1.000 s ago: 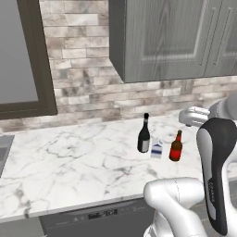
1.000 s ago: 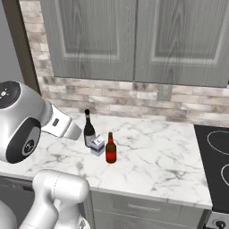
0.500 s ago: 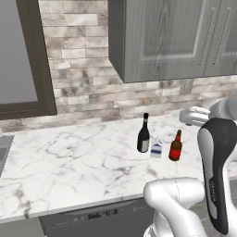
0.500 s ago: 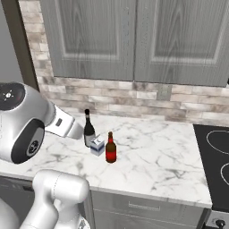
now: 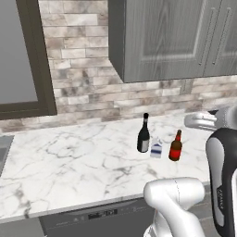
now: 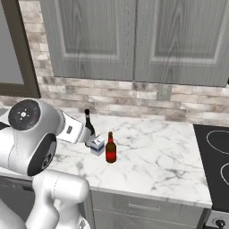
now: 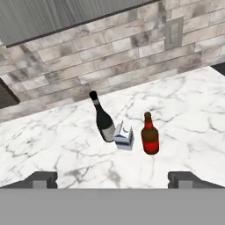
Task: Move the drinks to the dining counter.
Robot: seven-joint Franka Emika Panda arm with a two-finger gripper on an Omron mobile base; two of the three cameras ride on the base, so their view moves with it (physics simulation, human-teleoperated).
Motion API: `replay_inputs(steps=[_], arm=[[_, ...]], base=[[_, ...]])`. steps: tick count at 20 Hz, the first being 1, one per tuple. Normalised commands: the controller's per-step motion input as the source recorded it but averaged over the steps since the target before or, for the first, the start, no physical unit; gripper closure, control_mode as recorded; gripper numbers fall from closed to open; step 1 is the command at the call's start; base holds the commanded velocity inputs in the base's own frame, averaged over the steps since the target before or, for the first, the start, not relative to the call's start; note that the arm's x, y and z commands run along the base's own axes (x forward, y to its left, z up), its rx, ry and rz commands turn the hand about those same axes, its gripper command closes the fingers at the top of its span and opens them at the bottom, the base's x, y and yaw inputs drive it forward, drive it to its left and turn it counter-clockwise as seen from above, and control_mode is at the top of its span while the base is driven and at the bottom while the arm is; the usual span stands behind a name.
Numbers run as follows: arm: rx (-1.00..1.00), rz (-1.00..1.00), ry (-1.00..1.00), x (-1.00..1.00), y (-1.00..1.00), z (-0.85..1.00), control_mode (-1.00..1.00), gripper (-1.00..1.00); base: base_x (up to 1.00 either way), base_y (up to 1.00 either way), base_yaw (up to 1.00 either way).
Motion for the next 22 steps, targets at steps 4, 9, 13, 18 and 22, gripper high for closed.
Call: replay_inputs(steps=[4, 9, 13, 18, 22], arm=[[-0.03, 0.08, -0.27, 0.0, -0.05, -0.13, -1.0, -1.0], [0.0, 0.1, -0.24, 0.0, -0.13, -0.05, -1.0, -1.0], [0.0, 0.1, -0.21, 0.0, -0.25, -0.19, -1.0, -1.0], [0.0, 0.13, -0.07, 0.08, -0.32, -0.25, -1.0, -1.0], [0.0, 0.08, -0.04, 0.17, -0.25, -0.15, -1.0, -1.0]], base=[[0.0, 0.0, 0.0], [0.0, 0.0, 0.0], [0.0, 0.0, 0.0], [0.0, 0.0, 0.0], [0.0, 0.0, 0.0]])
